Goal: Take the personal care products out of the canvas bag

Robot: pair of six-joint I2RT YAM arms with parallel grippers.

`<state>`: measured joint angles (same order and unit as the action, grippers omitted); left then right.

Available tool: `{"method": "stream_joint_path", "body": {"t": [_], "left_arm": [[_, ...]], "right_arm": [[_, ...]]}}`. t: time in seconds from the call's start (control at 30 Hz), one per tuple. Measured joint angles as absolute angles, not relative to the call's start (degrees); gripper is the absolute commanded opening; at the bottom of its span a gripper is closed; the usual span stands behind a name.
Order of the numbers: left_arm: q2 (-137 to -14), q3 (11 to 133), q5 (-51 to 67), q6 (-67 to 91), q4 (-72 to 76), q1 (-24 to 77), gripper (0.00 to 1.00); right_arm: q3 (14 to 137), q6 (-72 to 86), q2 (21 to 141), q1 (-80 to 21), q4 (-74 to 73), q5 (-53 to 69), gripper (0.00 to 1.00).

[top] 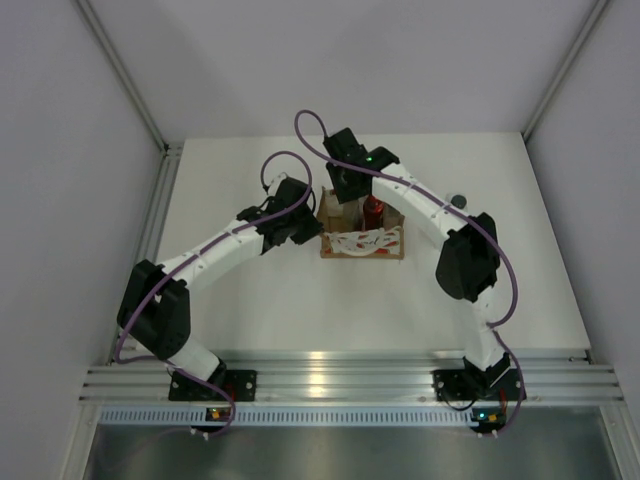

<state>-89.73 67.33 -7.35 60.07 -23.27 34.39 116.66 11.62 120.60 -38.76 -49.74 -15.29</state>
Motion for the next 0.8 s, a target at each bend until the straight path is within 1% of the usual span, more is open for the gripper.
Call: {"method": "stream_joint_path", "body": {"t": [0.07, 0.1, 0.17, 0.23, 0.8], "left_arm": [[-89.73, 67.33, -7.38, 60.07, -23.27, 34.39, 0.00], [-89.73, 67.33, -7.38, 60.07, -23.27, 34.39, 0.00], [-89.73, 67.33, -7.40, 60.07, -23.27, 34.39, 0.00], [-89.73, 67.33, -7.40, 60.07, -23.27, 34.39, 0.00], [-89.73, 67.33, -7.53, 60.10, -23.27, 34.39, 0.00]], "right_arm": [[116.66, 11.64, 120.62, -38.76, -49.74, -15.29, 0.30], [116.66, 11.70, 120.62, -38.76, -49.74, -15.29, 0.23], [116.66, 11.86, 120.62, -38.76, -49.76, -15.27, 0.14], [116.66, 12.08, 120.64, -38.79, -49.78, -15.18, 0.00], [117.10, 12.62, 120.51, -39.79, -50.65, -15.25, 0.00]]}}
